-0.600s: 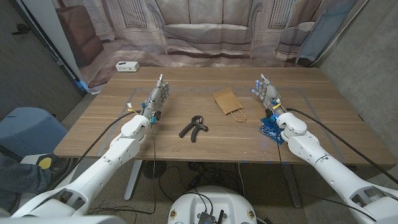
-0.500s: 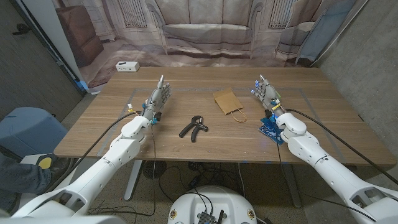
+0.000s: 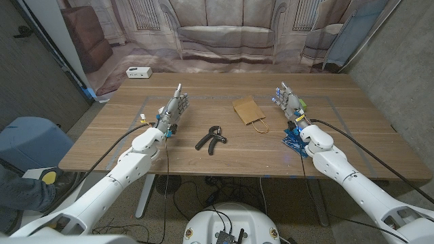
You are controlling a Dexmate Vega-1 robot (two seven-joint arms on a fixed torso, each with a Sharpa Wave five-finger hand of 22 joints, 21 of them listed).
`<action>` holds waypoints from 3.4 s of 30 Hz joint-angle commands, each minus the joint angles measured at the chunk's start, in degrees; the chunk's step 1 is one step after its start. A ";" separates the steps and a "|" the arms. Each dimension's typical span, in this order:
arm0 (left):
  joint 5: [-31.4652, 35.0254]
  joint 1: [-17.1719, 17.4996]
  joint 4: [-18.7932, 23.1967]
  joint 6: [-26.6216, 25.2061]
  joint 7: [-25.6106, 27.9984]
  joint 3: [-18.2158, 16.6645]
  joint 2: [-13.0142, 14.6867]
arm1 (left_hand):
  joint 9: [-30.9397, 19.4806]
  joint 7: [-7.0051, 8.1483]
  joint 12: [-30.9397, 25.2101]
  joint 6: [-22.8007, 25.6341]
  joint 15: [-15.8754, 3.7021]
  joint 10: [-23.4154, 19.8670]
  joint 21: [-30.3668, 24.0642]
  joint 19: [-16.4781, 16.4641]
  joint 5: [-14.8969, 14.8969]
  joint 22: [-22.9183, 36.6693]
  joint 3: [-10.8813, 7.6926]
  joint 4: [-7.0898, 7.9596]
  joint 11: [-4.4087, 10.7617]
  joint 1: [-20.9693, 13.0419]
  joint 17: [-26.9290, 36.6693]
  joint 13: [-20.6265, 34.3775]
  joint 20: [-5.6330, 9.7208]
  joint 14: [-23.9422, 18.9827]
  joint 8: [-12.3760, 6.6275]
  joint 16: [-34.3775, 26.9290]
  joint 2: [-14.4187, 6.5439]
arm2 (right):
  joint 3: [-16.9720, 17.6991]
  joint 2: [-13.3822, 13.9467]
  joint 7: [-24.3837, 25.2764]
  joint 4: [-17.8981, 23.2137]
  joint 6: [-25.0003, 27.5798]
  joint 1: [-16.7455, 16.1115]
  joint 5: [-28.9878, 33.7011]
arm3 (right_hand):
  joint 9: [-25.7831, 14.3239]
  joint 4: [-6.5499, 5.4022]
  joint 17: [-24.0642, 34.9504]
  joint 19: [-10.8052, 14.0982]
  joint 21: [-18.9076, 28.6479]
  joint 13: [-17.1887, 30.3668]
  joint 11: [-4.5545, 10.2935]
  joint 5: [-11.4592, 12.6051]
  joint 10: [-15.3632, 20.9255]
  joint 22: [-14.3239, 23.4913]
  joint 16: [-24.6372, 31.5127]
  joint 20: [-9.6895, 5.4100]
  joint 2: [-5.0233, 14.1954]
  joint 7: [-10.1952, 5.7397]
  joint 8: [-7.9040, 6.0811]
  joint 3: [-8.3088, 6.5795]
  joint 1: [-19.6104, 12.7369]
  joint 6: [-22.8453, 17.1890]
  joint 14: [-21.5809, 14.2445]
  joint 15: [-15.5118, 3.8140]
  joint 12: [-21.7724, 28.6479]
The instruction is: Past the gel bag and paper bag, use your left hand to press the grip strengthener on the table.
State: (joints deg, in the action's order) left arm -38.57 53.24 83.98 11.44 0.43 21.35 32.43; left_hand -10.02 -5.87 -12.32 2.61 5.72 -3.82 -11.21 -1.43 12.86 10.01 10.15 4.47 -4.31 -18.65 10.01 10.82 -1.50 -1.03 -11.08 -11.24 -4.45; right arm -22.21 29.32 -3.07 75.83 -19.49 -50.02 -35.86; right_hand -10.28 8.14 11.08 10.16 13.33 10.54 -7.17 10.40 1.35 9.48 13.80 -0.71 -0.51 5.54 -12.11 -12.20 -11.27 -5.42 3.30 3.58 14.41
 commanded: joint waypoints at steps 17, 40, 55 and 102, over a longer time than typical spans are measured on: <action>6.73 5.57 3.44 12.21 -0.01 -1.41 2.24 | -0.19 -0.57 -1.88 5.70 -0.69 -6.56 -2.04 -7.55 -0.76 0.25 -1.74 -3.27 0.05 -5.40 0.25 0.25 -1.49 -8.13 -1.08 -1.31 -0.87 | 1.23 2.06 -0.43 2.30 -2.40 -1.94 0.54 | -0.24 -0.03 0.33 0.77 -0.34 0.19 -0.44 0.32 1.44 0.32 0.14 0.07 0.23 0.00 -0.26 -0.40 -0.85 -1.43 -0.90 0.35 0.04; 20.28 20.96 19.59 9.00 17.55 -6.49 6.00 | -0.34 -0.01 -2.06 8.57 -1.99 -9.62 -1.96 -10.40 -1.91 0.29 -5.06 -8.21 1.28 -13.24 0.20 0.42 -1.68 -11.28 -1.26 -0.84 -1.49 | 1.79 3.58 -2.83 3.31 -3.94 -1.96 0.46 | -0.25 -0.09 0.37 1.10 -0.62 0.21 -0.22 0.30 1.83 0.33 -0.01 0.20 0.40 -0.03 -0.13 -0.39 -1.04 -2.00 -1.33 0.42 -0.30; 29.05 30.90 33.54 -4.78 28.59 -8.89 6.34 | -0.37 0.02 -1.91 9.13 -2.09 -9.94 -1.82 -10.79 -2.14 0.32 -5.41 -9.36 1.58 -14.72 0.20 0.46 -1.62 -11.93 -1.17 -0.68 -0.87 | 2.99 4.36 -8.06 0.99 -4.96 -1.25 -2.93 | -0.26 -0.12 0.41 1.29 -0.81 0.22 -0.20 0.28 2.18 0.34 -0.10 0.30 0.43 -0.01 0.03 -0.34 -1.12 -2.18 -1.65 0.50 -0.49; 48.88 24.14 55.28 -58.67 29.64 1.94 15.20 | -0.49 1.34 -1.99 12.67 -2.09 -12.09 -1.59 -11.97 -2.44 0.47 -6.16 -11.79 2.64 -17.93 0.24 0.66 -2.74 -13.67 -1.51 -0.39 0.78 | 6.37 6.26 -5.89 5.79 -7.11 -7.82 -4.20 | -0.26 -0.26 0.52 1.90 -1.26 0.26 -0.40 0.24 3.51 0.35 -0.25 0.65 0.59 -0.20 0.19 -0.16 -1.29 -3.41 -2.74 0.58 -0.91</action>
State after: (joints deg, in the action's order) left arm 5.81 81.43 134.92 -33.72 31.25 18.57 44.90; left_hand -10.27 -4.71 -14.08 14.75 3.50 -15.38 -12.78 -12.81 10.58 10.28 3.99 -6.91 -1.74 -36.09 9.99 11.35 -4.31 -14.12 -12.41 -11.67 -3.75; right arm -16.13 35.54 -9.12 81.29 -26.33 -57.13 -39.96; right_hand -10.26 8.13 11.32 11.38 12.18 10.52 -7.48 10.40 4.51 9.73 13.52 -0.10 0.09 5.42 -12.11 -12.19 -11.87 -8.19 1.00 4.20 13.48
